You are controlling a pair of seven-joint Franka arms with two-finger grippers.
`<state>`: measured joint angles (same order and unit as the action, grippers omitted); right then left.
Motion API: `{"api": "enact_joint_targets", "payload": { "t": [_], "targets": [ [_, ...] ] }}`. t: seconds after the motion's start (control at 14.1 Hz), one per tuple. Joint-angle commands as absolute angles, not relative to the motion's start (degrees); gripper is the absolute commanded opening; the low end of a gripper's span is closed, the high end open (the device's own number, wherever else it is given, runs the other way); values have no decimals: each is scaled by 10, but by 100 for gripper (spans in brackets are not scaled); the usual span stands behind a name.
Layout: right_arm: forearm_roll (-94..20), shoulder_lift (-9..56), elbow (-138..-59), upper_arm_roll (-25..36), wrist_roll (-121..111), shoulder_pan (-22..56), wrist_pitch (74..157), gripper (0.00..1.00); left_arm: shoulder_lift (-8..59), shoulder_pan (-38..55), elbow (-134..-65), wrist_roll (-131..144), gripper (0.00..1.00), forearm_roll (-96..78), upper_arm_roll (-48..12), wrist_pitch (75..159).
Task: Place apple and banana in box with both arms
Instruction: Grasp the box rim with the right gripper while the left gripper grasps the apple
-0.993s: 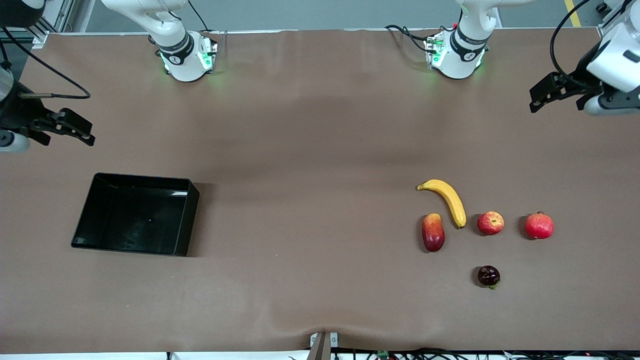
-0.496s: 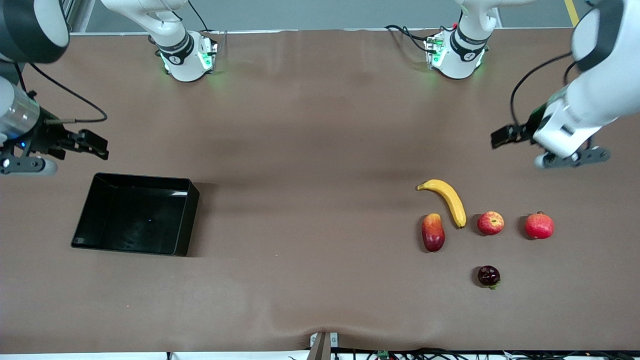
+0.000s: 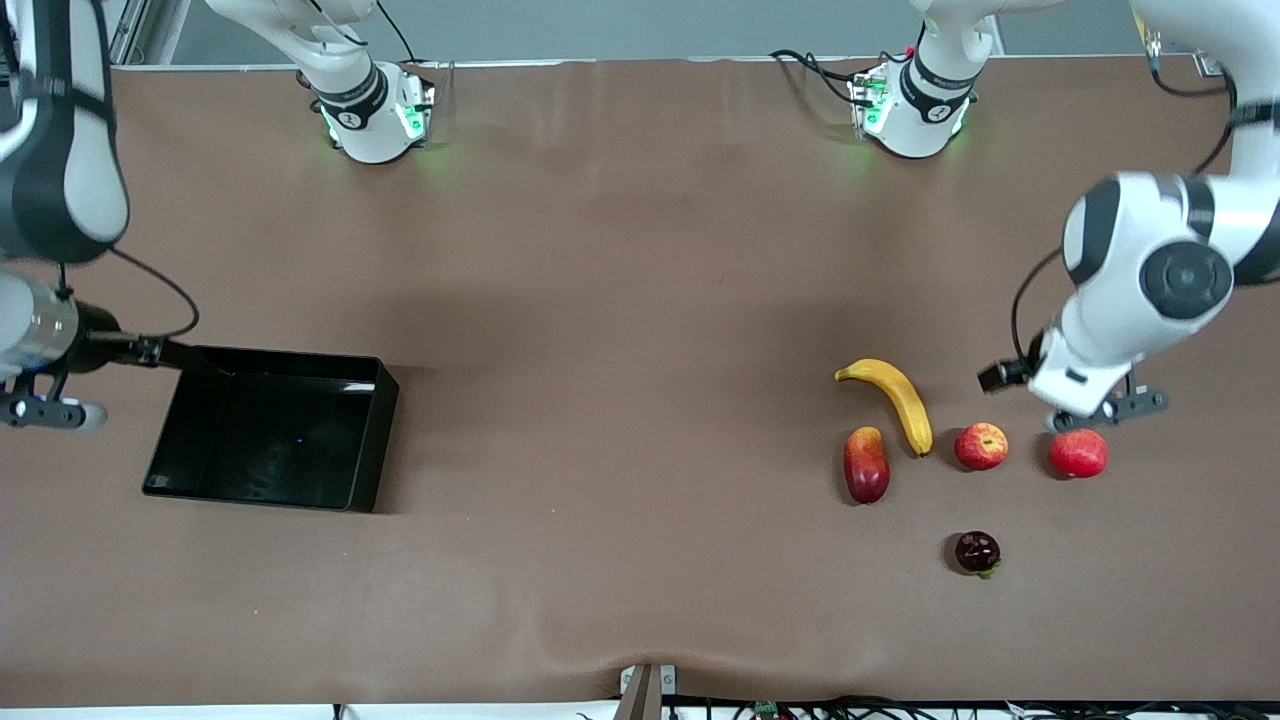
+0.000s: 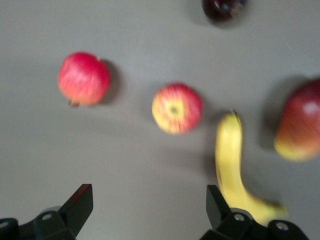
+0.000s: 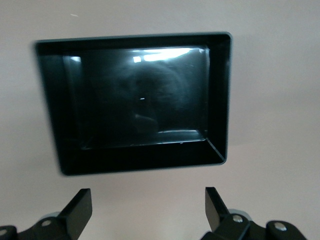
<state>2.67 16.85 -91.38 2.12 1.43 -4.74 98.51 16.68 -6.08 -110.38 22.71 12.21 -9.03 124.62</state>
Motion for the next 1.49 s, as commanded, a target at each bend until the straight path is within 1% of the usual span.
{"api": "enact_joint_targets", "payload": {
  "t": [0.0,0.14,0.35,0.5,0.71,0.92,0.99,1.13,1.21,1.28,1.42],
  "targets": [
    [31,211,-930,14,-43,-87,1050,100,226,-105,-1078,229,100,128,-98,1310],
    [29,235,-947,14,-76,-112,1110,100,236,-96,-1065,228,100,100,-103,1325],
    [28,284,-947,14,-109,-143,1170,100,285,-94,-1025,211,100,97,-103,1340],
    [27,315,-947,14,-117,-157,1204,100,308,-95,-1013,179,100,95,-105,1353],
    [26,348,-947,13,-116,-168,1213,100,333,-105,-1013,147,100,92,-107,1384],
    [15,366,-946,13,-116,-172,1214,100,345,-104,-1016,147,100,86,-108,1388],
    [12,368,-947,13,-116,-173,1214,92,347,-104,-1019,147,100,71,-112,1388],
    [12,375,-946,13,-116,-175,1216,38,337,-105,-1042,140,100,60,-119,1387],
    [12,377,-946,13,-116,-175,1217,16,333,-107,-1044,120,100,59,-119,1387],
    [12,377,-946,12,-117,-174,1216,0,340,-109,-1043,110,100,57,-119,1388],
    [12,376,-942,11,-117,-173,1216,0,343,-108,-1044,108,100,56,-119,1390]
  ]
}}
